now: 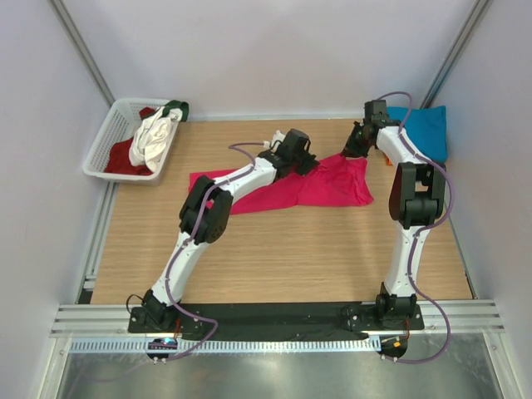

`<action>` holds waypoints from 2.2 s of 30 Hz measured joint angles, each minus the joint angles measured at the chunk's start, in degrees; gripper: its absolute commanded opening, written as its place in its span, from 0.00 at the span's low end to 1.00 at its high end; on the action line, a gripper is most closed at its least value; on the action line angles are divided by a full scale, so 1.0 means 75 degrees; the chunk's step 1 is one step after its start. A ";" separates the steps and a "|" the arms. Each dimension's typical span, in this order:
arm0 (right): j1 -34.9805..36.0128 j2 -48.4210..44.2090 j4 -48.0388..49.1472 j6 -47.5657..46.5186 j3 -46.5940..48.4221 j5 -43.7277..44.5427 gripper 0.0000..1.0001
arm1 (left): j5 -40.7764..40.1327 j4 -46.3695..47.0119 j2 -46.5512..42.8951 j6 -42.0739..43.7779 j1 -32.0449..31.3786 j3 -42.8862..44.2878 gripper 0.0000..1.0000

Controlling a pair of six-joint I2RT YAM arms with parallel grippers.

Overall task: Fold and stack the t-shirts
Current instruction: Fold the tshirt

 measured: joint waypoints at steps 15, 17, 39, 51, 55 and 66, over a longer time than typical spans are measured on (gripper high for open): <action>0.0003 0.0085 -0.0175 -0.0003 0.0423 0.0000 0.01 | 0.0015 0.0128 0.0000 -0.0408 0.0370 -0.0213 0.00; 0.0003 0.0085 -0.0210 -0.0003 0.0431 -0.0003 0.01 | 0.0064 0.0152 0.0000 -0.0417 0.0405 -0.0341 0.00; 0.0003 -0.1501 -0.0883 -0.0052 -0.1294 -0.0402 0.01 | 0.0868 0.0597 -0.1416 0.0889 0.0498 -0.2127 0.00; 0.0003 -0.1719 -0.1145 -0.0224 -0.2707 -0.0379 0.07 | 0.1376 0.0606 -0.1454 0.1405 0.0344 -0.2754 0.05; 0.0003 -0.1821 -0.1265 -0.0283 -0.2862 -0.0294 0.38 | 0.1413 0.0469 -0.1457 0.1644 0.0332 -0.2882 0.38; -0.0344 -0.2107 -0.1751 -0.0574 -0.1923 0.0358 0.66 | 0.1061 -0.1282 -0.2917 0.3328 0.0816 -0.2696 0.73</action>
